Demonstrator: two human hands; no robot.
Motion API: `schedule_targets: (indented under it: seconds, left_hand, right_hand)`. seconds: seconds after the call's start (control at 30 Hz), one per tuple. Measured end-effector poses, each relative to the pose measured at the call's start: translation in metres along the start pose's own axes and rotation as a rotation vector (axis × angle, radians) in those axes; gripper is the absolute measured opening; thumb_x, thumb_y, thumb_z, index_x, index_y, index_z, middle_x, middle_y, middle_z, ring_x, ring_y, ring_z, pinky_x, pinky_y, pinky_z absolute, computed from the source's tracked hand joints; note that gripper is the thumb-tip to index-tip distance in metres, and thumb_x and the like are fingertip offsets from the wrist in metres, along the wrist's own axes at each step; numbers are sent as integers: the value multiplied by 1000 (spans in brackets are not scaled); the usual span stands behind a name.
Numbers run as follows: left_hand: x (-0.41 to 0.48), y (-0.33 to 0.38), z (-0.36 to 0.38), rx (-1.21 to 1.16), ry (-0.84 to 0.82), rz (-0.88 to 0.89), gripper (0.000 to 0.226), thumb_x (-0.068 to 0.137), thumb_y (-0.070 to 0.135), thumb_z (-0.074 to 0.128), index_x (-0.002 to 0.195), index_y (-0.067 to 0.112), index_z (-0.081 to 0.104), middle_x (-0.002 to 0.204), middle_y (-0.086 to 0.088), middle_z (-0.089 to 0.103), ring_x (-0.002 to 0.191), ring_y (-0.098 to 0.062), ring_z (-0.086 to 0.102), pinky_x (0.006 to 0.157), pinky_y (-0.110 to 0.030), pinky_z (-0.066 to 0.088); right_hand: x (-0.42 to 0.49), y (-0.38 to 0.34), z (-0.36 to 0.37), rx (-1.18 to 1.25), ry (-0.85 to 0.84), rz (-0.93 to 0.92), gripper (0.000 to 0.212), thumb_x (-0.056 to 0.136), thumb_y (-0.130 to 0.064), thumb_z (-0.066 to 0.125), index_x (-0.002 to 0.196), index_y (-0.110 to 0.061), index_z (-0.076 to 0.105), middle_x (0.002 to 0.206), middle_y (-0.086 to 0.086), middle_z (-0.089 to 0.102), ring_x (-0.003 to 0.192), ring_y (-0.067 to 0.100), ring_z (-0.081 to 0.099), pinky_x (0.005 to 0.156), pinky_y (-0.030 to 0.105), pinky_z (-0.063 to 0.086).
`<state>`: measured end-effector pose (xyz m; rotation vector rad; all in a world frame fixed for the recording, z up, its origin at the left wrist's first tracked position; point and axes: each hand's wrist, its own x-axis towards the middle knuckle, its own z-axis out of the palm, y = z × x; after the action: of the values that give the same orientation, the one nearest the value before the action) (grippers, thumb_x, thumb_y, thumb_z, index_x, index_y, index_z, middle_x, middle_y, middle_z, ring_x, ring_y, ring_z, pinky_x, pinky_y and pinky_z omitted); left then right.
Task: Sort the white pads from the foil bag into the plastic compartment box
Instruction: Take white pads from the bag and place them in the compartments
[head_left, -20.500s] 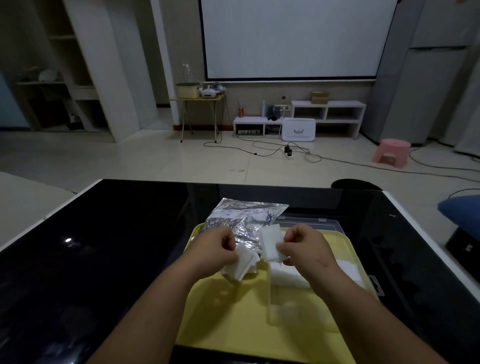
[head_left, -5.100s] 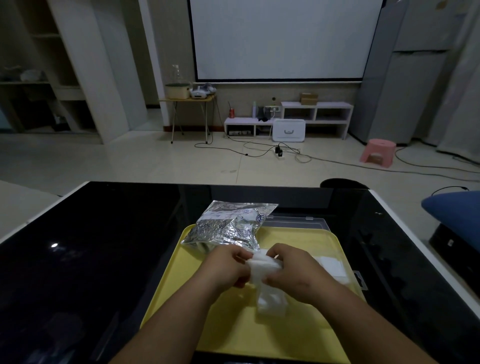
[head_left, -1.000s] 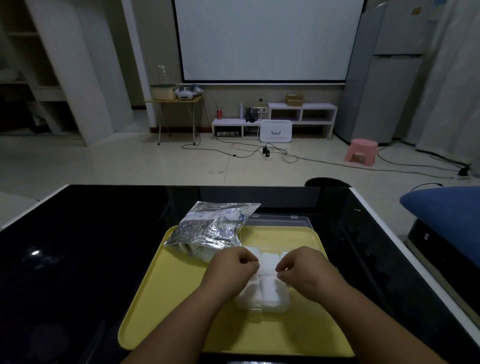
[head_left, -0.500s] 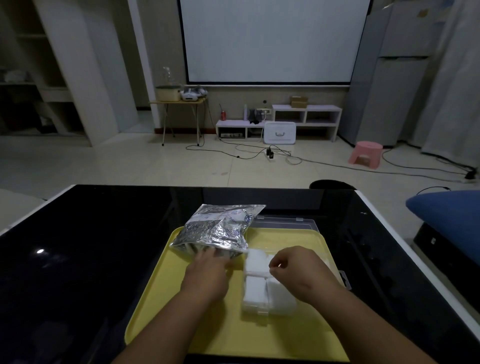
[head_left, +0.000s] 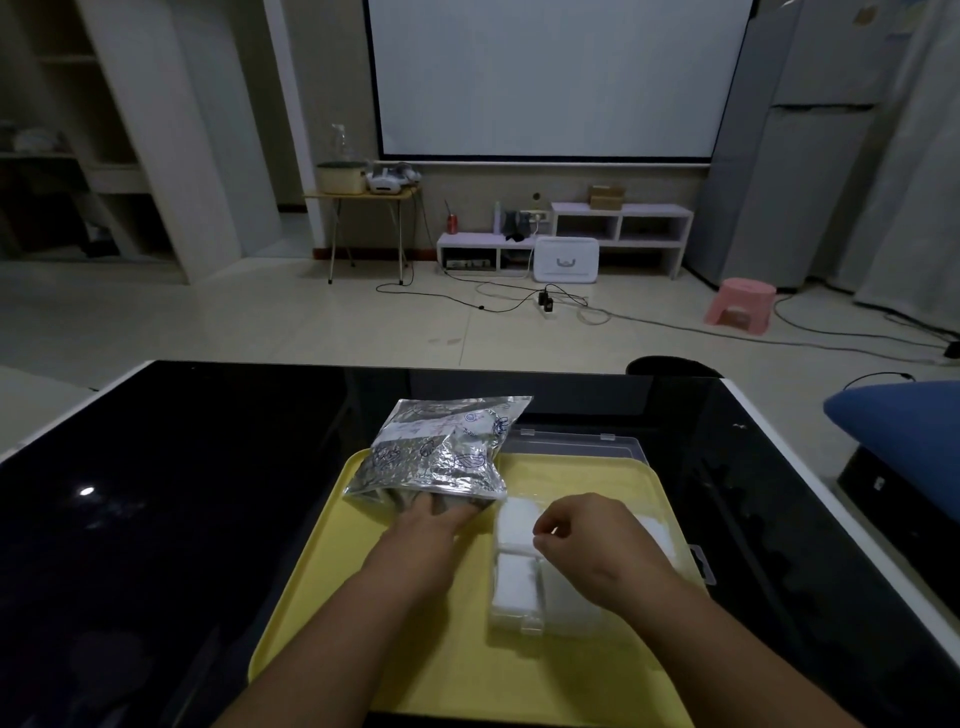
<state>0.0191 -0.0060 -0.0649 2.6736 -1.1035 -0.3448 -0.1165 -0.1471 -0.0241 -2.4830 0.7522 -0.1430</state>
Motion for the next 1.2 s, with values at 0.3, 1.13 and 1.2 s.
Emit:
schedule_targets:
  seconds: [0.3, 1.13, 1.2]
  left_hand:
    - [5, -2, 5, 36, 4, -34, 60, 91, 10, 41, 144, 36, 34, 136, -12, 43, 126, -32, 47, 102, -42, 43]
    - [7, 1, 0, 116, 11, -98, 54, 88, 11, 46, 140, 26, 42, 140, -5, 47, 131, -26, 41, 104, -42, 39]
    - [6, 1, -2, 121, 13, -100, 54, 87, 12, 46, 140, 25, 43, 140, -5, 47, 130, -27, 41, 103, -42, 40]
  right_hand:
    - [1, 2, 0, 2, 7, 3, 18, 91, -33, 58, 101, -31, 72, 100, -10, 68, 90, 10, 61, 80, 30, 54]
    - [0, 3, 0, 12, 9, 17, 16, 89, -36, 59, 98, -31, 72, 97, -9, 69, 88, 11, 62, 80, 33, 55]
    - [0, 2, 0, 12, 9, 17, 16, 89, -36, 59, 99, -31, 72, 97, -9, 68, 88, 11, 62, 81, 34, 55]
